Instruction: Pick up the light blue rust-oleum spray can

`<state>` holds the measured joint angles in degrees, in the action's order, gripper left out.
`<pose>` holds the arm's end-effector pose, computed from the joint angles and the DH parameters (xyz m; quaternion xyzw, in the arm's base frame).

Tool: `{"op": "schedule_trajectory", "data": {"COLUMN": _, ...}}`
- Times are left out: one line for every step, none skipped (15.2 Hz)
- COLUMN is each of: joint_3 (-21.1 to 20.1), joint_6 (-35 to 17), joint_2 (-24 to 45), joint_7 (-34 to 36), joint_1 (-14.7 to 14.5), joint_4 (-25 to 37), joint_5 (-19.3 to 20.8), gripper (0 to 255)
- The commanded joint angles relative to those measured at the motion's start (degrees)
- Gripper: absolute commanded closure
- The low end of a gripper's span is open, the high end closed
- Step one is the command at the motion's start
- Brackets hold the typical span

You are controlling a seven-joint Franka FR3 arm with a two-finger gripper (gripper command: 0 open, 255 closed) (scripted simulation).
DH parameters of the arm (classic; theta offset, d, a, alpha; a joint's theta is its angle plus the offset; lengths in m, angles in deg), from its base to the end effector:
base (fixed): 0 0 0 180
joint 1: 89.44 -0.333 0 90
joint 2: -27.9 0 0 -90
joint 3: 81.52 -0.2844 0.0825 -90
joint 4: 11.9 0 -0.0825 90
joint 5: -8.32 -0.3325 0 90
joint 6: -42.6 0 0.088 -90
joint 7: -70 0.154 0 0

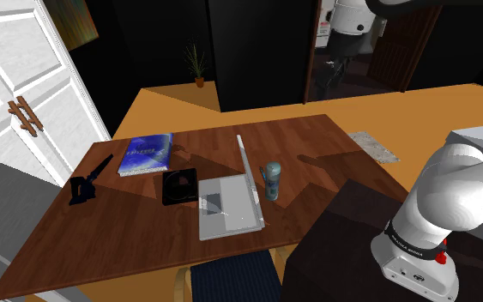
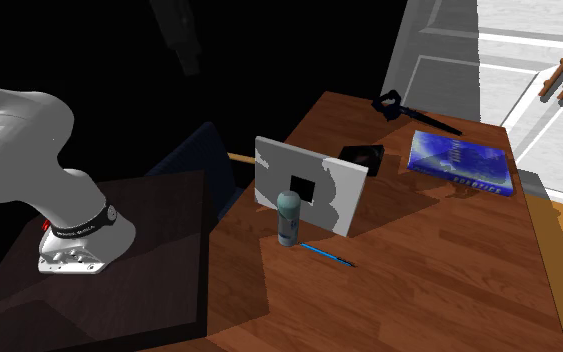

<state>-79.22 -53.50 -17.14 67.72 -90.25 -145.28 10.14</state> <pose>0.2949 -0.0147 0.5435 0.9976 0.0124 0.0674 0.0035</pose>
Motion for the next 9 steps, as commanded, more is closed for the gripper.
{"op": "schedule_trajectory", "data": {"joint_3": 0.0, "joint_6": 0.0, "joint_2": 0.0, "joint_7": 0.0, "joint_1": 0.0, "joint_4": 0.0, "joint_5": 0.0, "gripper": 0}}
{"op": "schedule_trajectory", "data": {"joint_3": -0.1, "joint_6": -1.8, "joint_2": 0.9, "joint_7": 0.3, "joint_1": 0.0, "joint_4": -1.1, "joint_5": 0.0, "gripper": 0}}
{"op": "schedule_trajectory", "data": {"joint_3": -0.1, "joint_6": -3.5, "joint_2": 1.9, "joint_7": 0.6, "joint_1": 0.1, "joint_4": -2.2, "joint_5": -0.1, "gripper": 0}}
{"op": "schedule_trajectory", "data": {"joint_3": -0.2, "joint_6": -5.3, "joint_2": 3.0, "joint_7": 0.9, "joint_1": 0.1, "joint_4": -3.1, "joint_5": -0.1, "gripper": 0}}
{"op": "schedule_trajectory", "data": {"joint_3": -0.2, "joint_6": -7.1, "joint_2": 4.1, "joint_7": 1.2, "joint_1": 0.2, "joint_4": -4.1, "joint_5": -0.2, "gripper": 0}}
{"op": "schedule_trajectory", "data": {"joint_3": -0.2, "joint_6": -8.9, "joint_2": 5.3, "joint_7": 1.5, "joint_1": 0.2, "joint_4": -4.9, "joint_5": -0.2, "gripper": 0}}
{"op": "schedule_trajectory", "data": {"joint_3": -0.3, "joint_6": -10.8, "joint_2": 6.6, "joint_7": 1.8, "joint_1": 0.2, "joint_4": -5.7, "joint_5": -0.2, "gripper": 0}}
{"op": "schedule_trajectory", "data": {"joint_3": -0.3, "joint_6": -12.6, "joint_2": 8.0, "joint_7": 2.1, "joint_1": 0.3, "joint_4": -6.4, "joint_5": -0.3, "gripper": 0}}
{"op": "schedule_trajectory", "data": {"joint_3": -0.4, "joint_6": -14.4, "joint_2": 9.4, "joint_7": 2.4, "joint_1": 0.3, "joint_4": -7.0, "joint_5": -0.3, "gripper": 0}}
